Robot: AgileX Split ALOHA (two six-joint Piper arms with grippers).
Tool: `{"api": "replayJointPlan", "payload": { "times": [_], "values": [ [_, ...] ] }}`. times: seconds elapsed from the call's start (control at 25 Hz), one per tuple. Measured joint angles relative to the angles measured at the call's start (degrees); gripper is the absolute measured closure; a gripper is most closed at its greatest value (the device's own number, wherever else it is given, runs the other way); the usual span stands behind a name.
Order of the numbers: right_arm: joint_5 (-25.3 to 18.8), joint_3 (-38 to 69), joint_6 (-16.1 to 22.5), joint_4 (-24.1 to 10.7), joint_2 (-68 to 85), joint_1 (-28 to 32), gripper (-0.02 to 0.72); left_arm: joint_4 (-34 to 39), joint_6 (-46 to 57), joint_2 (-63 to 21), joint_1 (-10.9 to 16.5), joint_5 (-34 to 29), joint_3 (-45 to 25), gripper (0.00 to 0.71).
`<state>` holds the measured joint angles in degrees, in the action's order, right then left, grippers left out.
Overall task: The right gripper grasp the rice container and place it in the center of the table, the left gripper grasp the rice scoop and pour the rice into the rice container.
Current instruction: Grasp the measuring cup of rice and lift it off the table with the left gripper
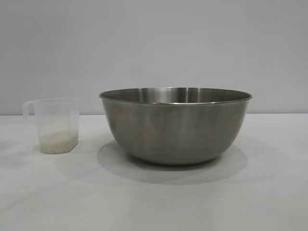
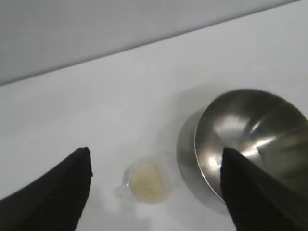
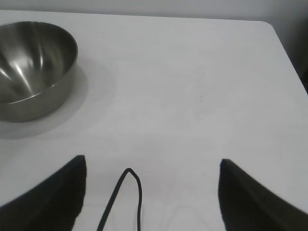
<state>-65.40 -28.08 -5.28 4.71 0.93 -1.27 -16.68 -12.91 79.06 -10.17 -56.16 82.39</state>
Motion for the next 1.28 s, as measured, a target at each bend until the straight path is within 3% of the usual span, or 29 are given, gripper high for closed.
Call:
{"api": "replayJointPlan", "payload": {
  "times": [0.2, 0.44, 0.72, 1.0, 1.12, 1.28],
  "values": [
    [0.0, 0.0, 0.0, 0.0, 0.0, 0.0, 0.176, 1.52, 0.83, -4.53, 0.0, -6.2, -2.77, 0.183],
    [0.0, 0.0, 0.0, 0.0, 0.0, 0.0, 0.176, 1.94, 0.95, -12.72, 0.0, -1.74, -16.57, 0.183],
    [0.0, 0.0, 0.0, 0.09, 0.0, 0.0, 0.176, 0.81, 0.95, -24.35, 0.0, 20.99, -37.95, 0.183],
    [0.0, 0.0, 0.0, 0.09, 0.0, 0.0, 0.176, -5.32, 0.95, -30.8, 0.0, 45.35, -55.41, 0.183],
    [0.0, 0.0, 0.0, 0.09, 0.0, 0.0, 0.176, -6.67, 0.95, -31.04, 0.0, 55.6, -61.26, 0.183],
    [0.0, 0.0, 0.0, 0.09, 0.0, 0.0, 0.176, -6.81, 2.12, -31.04, 0.0, 64.01, -65.74, 0.183]
  ]
}}
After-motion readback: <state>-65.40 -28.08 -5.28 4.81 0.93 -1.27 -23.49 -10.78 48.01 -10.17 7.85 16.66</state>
